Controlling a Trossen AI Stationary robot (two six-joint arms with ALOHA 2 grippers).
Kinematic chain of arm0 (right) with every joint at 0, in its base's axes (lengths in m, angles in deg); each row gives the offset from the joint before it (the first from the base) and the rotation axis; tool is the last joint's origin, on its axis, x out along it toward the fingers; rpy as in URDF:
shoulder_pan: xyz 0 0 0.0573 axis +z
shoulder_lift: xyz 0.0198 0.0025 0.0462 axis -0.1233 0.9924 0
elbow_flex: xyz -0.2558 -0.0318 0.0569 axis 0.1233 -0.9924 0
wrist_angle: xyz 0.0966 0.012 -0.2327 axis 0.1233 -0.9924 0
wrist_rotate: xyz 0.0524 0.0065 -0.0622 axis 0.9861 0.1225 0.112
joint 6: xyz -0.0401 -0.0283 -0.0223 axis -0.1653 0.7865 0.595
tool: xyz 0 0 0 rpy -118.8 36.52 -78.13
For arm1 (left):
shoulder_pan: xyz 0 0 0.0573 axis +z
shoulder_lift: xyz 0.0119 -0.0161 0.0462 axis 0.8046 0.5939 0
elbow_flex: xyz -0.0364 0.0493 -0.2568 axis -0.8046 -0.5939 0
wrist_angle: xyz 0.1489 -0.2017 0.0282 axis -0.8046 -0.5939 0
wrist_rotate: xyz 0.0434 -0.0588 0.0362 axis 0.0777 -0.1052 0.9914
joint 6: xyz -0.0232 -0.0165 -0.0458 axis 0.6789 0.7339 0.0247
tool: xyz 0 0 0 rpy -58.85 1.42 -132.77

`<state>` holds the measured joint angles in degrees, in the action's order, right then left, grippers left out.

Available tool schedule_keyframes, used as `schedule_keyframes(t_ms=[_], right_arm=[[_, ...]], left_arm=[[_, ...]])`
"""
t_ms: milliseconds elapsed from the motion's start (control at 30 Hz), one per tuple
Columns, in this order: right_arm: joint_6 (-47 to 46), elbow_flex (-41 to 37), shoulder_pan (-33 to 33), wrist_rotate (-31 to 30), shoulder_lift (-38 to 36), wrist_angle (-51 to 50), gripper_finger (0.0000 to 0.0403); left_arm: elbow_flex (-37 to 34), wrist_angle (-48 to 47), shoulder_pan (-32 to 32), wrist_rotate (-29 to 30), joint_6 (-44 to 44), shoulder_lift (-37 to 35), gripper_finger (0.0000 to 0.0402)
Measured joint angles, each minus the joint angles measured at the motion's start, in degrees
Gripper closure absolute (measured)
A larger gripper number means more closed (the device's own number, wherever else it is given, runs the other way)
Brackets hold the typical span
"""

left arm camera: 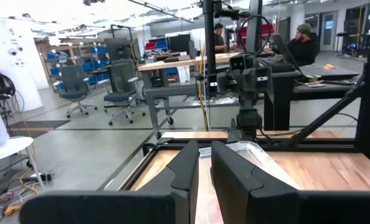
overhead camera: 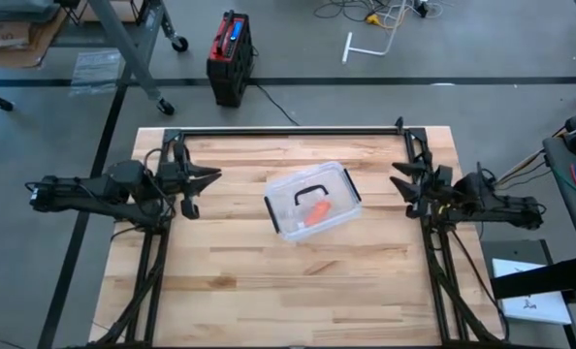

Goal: Roll bandage
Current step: Return to Home Position

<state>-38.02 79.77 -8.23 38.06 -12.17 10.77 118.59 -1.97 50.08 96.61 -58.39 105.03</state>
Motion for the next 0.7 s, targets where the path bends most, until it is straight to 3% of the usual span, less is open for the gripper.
schedule_keyframes(t_ms=[433, 700], right_arm=[[-6.65, -10.06, 0.00, 0.09, 0.47, 8.50, 0.0204], [-5.40, -10.36, 0.00, 0.59, 0.60, 5.61, 0.0204]], left_arm=[[-0.04, 0.04, 0.00, 0.00, -0.04, 0.07, 0.0365], [-0.22, 0.00, 0.00, 0.02, -0.50, 0.11, 0.0365]])
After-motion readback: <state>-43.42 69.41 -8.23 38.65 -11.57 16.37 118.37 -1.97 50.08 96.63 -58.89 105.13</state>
